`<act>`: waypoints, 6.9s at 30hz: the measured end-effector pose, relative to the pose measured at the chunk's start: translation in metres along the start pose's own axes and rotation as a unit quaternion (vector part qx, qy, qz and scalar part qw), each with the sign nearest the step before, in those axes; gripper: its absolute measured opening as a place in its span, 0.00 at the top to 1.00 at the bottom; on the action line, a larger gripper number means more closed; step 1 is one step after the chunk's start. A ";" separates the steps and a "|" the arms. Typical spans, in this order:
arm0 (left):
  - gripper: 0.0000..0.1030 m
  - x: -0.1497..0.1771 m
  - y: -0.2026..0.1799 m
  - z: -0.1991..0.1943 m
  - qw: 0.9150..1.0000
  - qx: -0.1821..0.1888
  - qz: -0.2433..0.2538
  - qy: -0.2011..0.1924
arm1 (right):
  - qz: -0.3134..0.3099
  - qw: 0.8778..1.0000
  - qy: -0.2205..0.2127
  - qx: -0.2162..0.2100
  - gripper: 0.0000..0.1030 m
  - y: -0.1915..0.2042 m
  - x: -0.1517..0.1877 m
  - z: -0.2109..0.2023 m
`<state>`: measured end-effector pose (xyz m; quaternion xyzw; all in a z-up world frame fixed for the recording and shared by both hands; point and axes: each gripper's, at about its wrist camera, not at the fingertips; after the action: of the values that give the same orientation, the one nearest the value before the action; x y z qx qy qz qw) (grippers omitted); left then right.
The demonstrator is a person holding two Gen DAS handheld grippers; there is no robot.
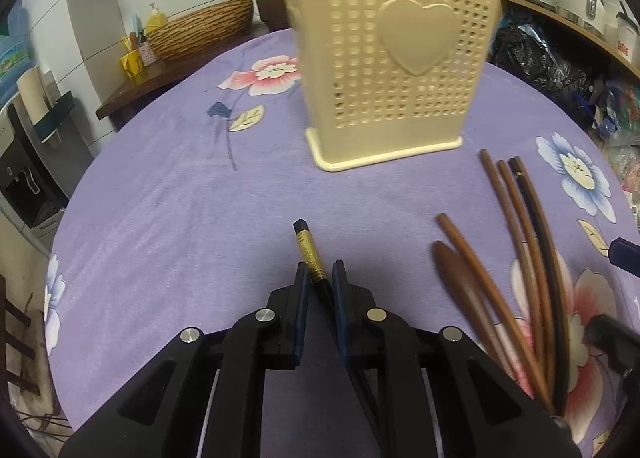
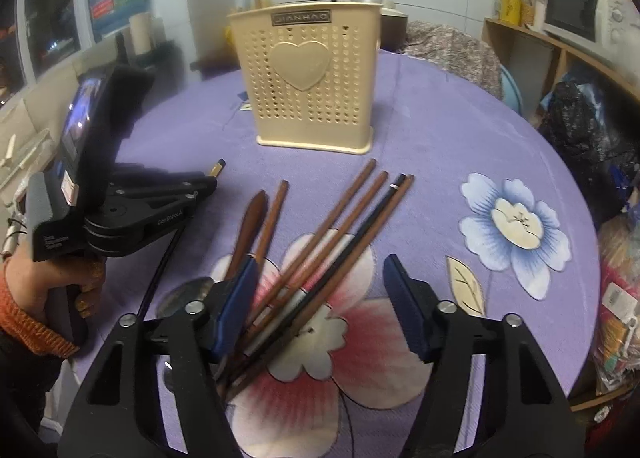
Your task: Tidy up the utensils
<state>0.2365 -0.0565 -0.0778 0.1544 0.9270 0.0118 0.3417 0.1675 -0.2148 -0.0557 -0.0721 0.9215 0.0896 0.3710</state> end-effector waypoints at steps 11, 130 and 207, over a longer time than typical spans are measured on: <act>0.87 0.004 0.010 -0.003 1.000 0.008 -0.019 -0.001 | -0.034 0.997 0.060 -0.025 0.73 0.032 -0.025 0.056; 0.92 -0.178 0.046 -0.116 0.965 0.066 -0.118 -0.224 | 0.000 0.979 -0.201 -0.037 0.93 -0.037 -0.247 -0.063; 0.56 0.098 -0.031 -0.100 0.995 0.053 -0.047 -0.070 | 0.044 0.991 -0.116 0.054 0.18 -0.021 0.041 -0.065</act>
<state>0.0931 -0.0489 -0.0668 0.1286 0.9062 -0.0642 0.3976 0.0986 -0.2518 -0.0401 -0.0006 0.8782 0.0636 0.4741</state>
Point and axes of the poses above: each gripper's, at about its wrist camera, not at the fingertips, and z roughly the way its jaws point, y to its left, x to its underside, and after that the axes turned 3 degrees about -x, right-handed
